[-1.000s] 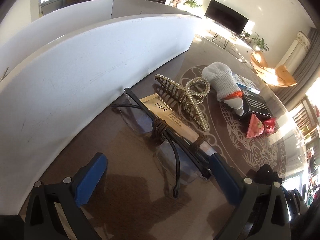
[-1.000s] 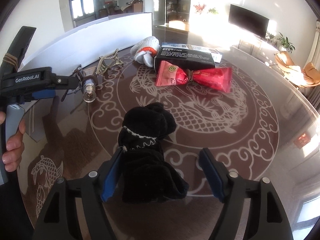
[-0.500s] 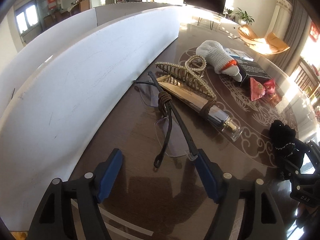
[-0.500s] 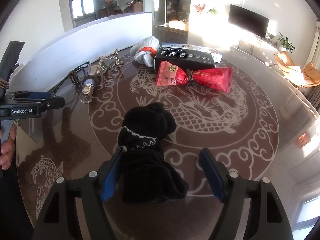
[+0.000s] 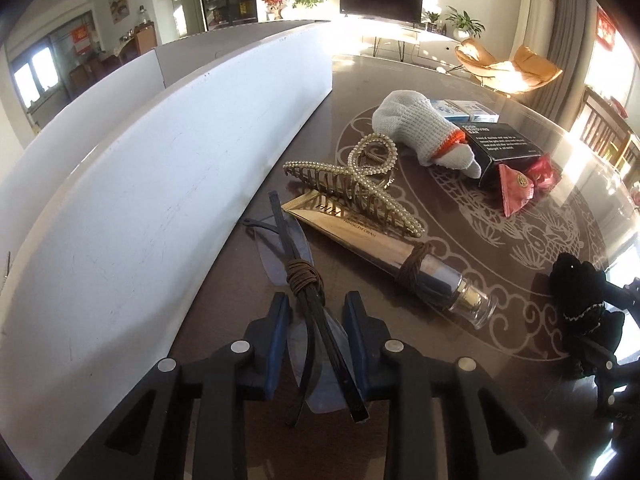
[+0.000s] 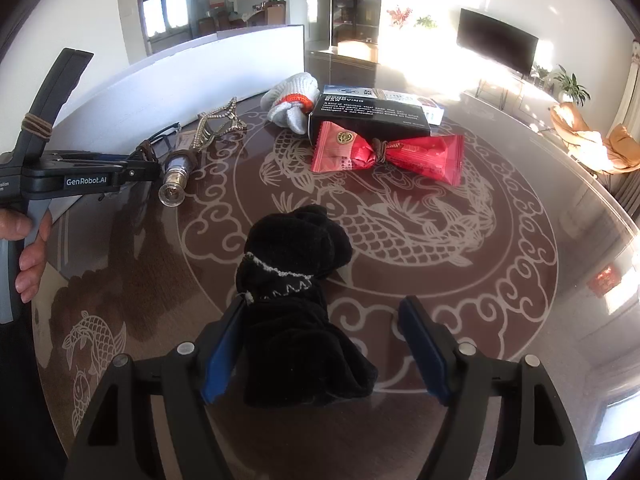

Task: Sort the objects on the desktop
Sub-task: 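Grasp the black eyeglasses with the left tool while the right tool holds the pouch, then drop the eyeglasses and black pouch into the cardboard bin with both tools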

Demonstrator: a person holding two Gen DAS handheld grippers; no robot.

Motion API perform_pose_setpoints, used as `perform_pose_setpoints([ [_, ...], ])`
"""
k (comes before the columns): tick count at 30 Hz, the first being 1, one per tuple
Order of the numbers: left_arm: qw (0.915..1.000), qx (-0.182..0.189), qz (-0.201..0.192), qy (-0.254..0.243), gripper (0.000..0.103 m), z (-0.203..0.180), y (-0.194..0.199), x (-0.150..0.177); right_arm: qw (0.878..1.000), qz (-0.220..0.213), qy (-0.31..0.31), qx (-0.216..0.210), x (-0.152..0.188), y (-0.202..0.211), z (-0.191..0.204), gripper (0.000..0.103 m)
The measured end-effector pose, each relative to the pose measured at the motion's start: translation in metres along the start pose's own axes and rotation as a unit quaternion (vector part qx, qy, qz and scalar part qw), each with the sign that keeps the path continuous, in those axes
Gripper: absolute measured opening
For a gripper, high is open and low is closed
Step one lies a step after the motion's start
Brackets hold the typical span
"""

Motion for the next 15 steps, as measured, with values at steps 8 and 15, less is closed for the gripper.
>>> perform_pose_setpoints([
  [8,0.9966,0.064,0.028,-0.044,0.028,-0.020,0.032,0.046,1.000,0.008,-0.004,0.000,0.000,-0.003,0.000,0.090],
  [15,0.9934,0.099,0.040,-0.040,0.020,-0.020,0.049,0.056,1.000,0.010,0.000,-0.008,-0.005,-0.002,0.000,0.048],
])
Point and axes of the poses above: each gripper's, at about its wrist camera, not at the fingertips, and y roughly against the way its jaws point, z to its left, x to its underside, the point moved 5 cm from there along -y, roughly the way its jaws point, and after that the axes turned 13 degrees about y, right-handed, at the moved point
